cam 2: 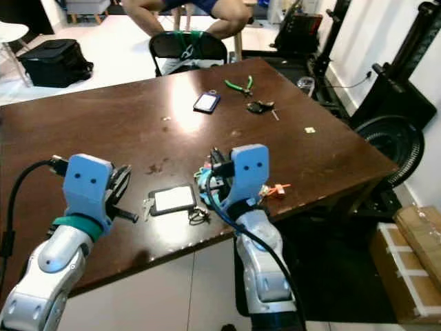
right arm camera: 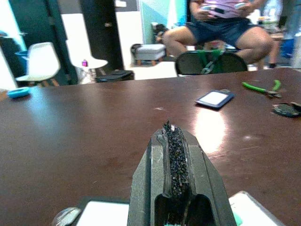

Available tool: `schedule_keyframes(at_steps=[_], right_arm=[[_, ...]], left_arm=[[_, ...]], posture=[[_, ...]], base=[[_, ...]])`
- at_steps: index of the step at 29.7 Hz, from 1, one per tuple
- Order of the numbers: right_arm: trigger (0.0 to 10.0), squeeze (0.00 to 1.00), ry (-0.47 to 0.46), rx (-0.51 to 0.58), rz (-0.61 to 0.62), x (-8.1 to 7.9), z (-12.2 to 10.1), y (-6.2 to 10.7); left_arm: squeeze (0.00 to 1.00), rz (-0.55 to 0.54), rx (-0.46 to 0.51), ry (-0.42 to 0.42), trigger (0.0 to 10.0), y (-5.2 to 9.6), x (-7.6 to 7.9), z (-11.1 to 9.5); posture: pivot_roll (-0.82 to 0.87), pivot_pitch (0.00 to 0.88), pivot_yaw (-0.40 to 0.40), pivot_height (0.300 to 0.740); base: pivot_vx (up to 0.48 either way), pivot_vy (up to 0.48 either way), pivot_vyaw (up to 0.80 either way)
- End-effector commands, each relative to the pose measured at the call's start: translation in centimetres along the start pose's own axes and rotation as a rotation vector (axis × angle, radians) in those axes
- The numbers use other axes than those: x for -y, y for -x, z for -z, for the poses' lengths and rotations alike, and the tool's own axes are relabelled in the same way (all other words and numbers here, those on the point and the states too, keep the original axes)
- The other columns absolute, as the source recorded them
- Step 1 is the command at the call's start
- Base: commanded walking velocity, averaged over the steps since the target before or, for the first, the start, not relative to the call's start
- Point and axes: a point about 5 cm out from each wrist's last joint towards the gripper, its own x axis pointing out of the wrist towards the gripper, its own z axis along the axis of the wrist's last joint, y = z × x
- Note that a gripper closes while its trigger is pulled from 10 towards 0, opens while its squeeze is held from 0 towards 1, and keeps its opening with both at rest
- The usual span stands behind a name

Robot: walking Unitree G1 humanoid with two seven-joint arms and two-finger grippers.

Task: Hang keys on a hook

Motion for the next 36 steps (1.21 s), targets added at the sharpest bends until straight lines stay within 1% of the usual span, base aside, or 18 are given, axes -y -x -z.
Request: schedule_keyframes(at_steps=[1,9,20,26,29,31,36], right_arm=[[10.0,0.00,-0.006,-0.015,-0.011,-0.29,0.36,0.04],[10.0,0.00,0.019,-0.015,-0.019,-0.39,0.45,0.03],[10.0,0.00,0.030,-0.020,-0.026,-0.44,0.59,0.03],[10.0,0.00,0.045,-0.018,-0.061,-0.63,0.63,0.03],[10.0,0.00,0.047,-0.016,-0.078,-0.72,0.62,0.04],[10.0,0.00,0.058,-0.010,-0.107,-0.85,0.55,0.08],[10.0,0.00,0.056,-0.004,-0.121,-0.93,0.40,0.10]], left_arm=[[0.00,-0.014,-0.014,0.000,10.0,0.15,-0.21,0.52],[0.00,-0.017,-0.016,0.001,10.0,0.18,-0.21,0.62],[0.00,-0.024,-0.017,-0.001,10.0,0.22,-0.30,0.72],[0.00,-0.023,-0.015,-0.002,10.0,0.19,-0.30,0.74],[0.00,-0.023,-0.016,-0.003,10.0,0.18,-0.30,0.75],[0.00,-0.019,-0.020,-0.001,10.0,0.14,-0.20,0.74],[0.00,-0.004,-0.019,0.004,10.0,0.07,0.11,0.60]], posture=[[-0.10,0.022,0.076,0.740],[-0.10,0.022,0.076,0.740],[-0.09,0.028,0.073,0.740],[-0.09,0.028,0.073,0.740],[-0.09,0.028,0.073,0.740],[-0.09,0.029,0.072,0.740],[-0.09,0.029,0.072,0.740]], base=[[-0.401,0.000,0.00],[-0.404,0.000,0.00],[-0.402,0.000,0.00],[-0.378,0.000,0.00],[0.000,0.000,0.00],[0.000,0.000,0.79],[0.000,0.000,0.78]])
